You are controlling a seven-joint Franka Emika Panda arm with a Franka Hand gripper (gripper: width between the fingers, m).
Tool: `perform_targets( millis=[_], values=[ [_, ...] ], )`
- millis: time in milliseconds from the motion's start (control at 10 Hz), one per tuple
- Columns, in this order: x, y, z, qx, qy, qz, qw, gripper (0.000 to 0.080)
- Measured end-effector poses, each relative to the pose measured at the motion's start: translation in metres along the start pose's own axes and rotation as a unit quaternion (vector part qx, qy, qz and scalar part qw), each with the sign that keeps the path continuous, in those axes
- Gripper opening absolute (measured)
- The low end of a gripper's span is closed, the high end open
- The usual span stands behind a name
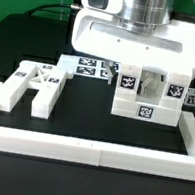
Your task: Assemble chair
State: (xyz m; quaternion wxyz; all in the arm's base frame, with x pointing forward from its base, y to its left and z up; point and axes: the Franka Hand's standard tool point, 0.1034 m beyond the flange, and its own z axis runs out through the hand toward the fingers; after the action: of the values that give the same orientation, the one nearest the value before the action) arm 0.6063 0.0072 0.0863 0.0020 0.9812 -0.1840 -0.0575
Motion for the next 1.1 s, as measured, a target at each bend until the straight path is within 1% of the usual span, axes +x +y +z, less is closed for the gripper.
perform_targets(
  millis=[100, 200, 300, 500, 600, 700, 800, 900, 1100],
  values=[
    [-0.001, 0.003, 0.001, -0.008, -0.035, 0.002, 0.999, 0.0328],
    [0.002, 0.001, 0.002, -0.015, -0.06, 0.0, 0.998, 0.0328],
    [-0.002, 0.005, 0.002, -0.026, -0.109, -0.01, 0.994, 0.0328],
    [0.001, 0.013, -0.001, -0.044, -0.196, -0.021, 0.979, 0.0328],
    [0.003, 0.017, 0.002, -0.052, -0.223, -0.018, 0.973, 0.0328],
    [0.0, 0.022, 0.005, -0.06, -0.253, -0.016, 0.965, 0.0328],
    [0.003, 0.022, 0.008, -0.061, -0.253, -0.016, 0.965, 0.0328],
    [0.003, 0.022, 0.007, -0.061, -0.252, -0.016, 0.966, 0.0328],
    [0.002, 0.018, 0.005, -0.061, -0.268, -0.034, 0.961, 0.0328]
  ],
)
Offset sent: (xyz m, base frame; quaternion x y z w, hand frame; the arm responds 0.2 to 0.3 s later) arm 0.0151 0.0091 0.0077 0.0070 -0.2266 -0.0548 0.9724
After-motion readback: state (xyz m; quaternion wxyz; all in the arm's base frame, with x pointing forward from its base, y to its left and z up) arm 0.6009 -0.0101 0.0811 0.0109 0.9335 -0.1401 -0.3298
